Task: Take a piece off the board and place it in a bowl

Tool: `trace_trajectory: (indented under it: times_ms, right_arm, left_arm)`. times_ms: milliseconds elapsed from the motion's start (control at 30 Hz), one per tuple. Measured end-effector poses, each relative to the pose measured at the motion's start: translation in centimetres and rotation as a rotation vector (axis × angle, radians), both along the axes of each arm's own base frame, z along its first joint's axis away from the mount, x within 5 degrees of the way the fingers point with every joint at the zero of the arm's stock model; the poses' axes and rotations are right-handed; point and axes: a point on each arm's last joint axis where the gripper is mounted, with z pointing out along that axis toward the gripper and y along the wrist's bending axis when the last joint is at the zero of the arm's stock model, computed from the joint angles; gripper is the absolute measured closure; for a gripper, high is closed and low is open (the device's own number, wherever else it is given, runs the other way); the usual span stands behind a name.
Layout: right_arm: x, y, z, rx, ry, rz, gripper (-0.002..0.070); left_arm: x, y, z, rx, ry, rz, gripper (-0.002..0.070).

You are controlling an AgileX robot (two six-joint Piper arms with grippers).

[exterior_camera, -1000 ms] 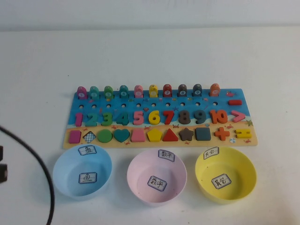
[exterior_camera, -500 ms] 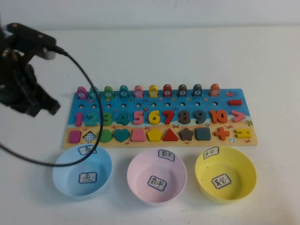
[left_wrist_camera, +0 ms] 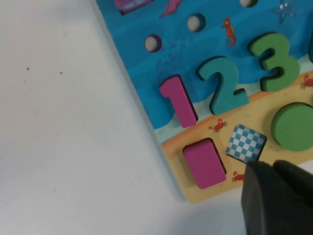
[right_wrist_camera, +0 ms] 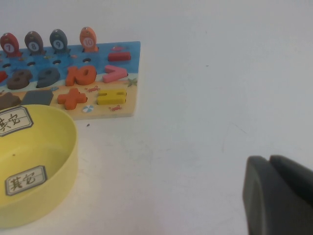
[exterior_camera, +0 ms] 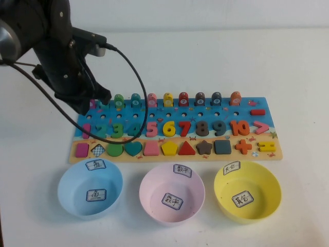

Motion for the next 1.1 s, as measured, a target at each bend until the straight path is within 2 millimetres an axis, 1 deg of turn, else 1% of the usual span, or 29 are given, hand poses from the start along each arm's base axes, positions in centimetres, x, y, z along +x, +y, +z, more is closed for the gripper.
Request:
trace_trajectory:
  times_ms: [67, 133, 200, 300, 333, 400, 433, 467, 533, 667, 767, 833, 1100]
  right_arm:
    - [0.0, 0.0, 0.0, 0.000, 0.000, 0.000, 0.0694]
    - [0.0, 0.0, 0.0, 0.000, 0.000, 0.000, 0.0694]
    - [0.0, 0.0, 0.0, 0.000, 0.000, 0.000, 0.0694]
    - [0.0, 0.0, 0.0, 0.000, 0.000, 0.000, 0.0694]
    - [0.0, 0.0, 0.0, 0.000, 0.000, 0.000, 0.0694]
    - [0.0, 0.0, 0.0, 0.000, 0.000, 0.000, 0.0694]
    - [0.0, 0.0, 0.0, 0.000, 0.000, 0.000, 0.0694]
    - [0.0, 0.0, 0.0, 0.000, 0.000, 0.000, 0.0694]
    - [0.0, 0.0, 0.0, 0.000, 0.000, 0.000, 0.0694]
    - [0.0, 0.0, 0.0, 0.000, 0.000, 0.000, 0.0694]
    - [0.0, 0.0, 0.0, 0.000, 0.000, 0.000, 0.0694]
    - [0.0, 0.0, 0.0, 0.000, 0.000, 0.000, 0.0694]
    - [0.0, 0.0, 0.0, 0.000, 0.000, 0.000, 0.0694]
  left_arm:
    - [0.1, -0.1, -0.6, 0.005, 0.015, -0.001, 0.0679]
    - [0.2, 0.1, -0.7, -0.004, 0.023, 0.004, 0.0667]
    - [0.3, 0.6, -0.7, -0.028, 0.029, 0.034, 0.0627]
    - [0.8, 1.9, -1.0, -0.078, 0.050, 0.096, 0.0517]
    - [1.0, 2.4, -1.2, -0.097, 0.060, 0.119, 0.0463]
    - [1.5, 3.4, -1.9, -0.121, 0.083, 0.155, 0.0368]
    - [1.8, 3.7, -2.4, -0.125, 0.096, 0.167, 0.0328]
    - [2.0, 3.9, -3.0, -0.124, 0.110, 0.174, 0.0303]
    - [2.3, 3.8, -4.1, -0.126, 0.138, 0.178, 0.0285]
    - [2.6, 2.8, -5.8, -0.122, 0.172, 0.157, 0.0290]
    - [2.7, 1.8, -6.4, -0.121, 0.169, 0.135, 0.0294]
    - [2.8, 1.5, -6.7, -0.116, 0.164, 0.130, 0.0295]
    - [3.5, 1.8, -7.7, -0.053, 0.123, 0.149, 0.0295]
